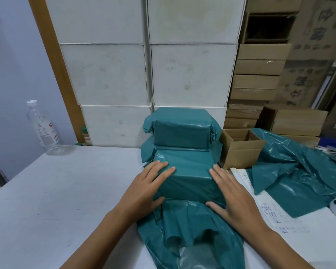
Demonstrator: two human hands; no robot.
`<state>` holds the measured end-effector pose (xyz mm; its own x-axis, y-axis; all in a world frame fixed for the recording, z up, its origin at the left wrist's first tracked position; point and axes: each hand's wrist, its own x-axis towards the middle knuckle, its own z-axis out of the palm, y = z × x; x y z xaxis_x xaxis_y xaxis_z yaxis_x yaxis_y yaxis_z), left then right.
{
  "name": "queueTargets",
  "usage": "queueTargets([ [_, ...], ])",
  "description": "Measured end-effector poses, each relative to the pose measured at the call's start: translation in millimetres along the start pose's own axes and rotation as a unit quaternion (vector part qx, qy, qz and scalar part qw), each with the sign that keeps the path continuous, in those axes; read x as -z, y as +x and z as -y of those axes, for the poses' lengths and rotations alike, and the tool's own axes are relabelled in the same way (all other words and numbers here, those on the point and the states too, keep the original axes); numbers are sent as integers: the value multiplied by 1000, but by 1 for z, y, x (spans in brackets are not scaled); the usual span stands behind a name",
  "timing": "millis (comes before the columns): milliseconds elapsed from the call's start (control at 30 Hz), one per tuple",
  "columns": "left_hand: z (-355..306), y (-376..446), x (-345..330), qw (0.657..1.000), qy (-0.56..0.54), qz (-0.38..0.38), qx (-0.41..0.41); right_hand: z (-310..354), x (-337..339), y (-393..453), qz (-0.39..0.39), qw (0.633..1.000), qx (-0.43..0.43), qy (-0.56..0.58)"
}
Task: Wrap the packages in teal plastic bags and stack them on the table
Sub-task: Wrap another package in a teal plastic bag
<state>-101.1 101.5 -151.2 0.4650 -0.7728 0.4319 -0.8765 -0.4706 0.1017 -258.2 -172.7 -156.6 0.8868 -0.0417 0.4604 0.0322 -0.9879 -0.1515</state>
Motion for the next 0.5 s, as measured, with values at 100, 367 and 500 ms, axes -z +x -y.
queueTargets([
  [100, -4, 0, 2, 1000, -1, 9, 1, 2, 4, -3, -11, 1000, -2, -2],
  [367, -22, -77, 76, 993, -41, 20, -107, -15, 62, -77, -24, 991, 117, 63],
  [500, -16, -121, 58, 982, 47, 87, -162, -35, 30, -99, 57, 954, 279, -91],
])
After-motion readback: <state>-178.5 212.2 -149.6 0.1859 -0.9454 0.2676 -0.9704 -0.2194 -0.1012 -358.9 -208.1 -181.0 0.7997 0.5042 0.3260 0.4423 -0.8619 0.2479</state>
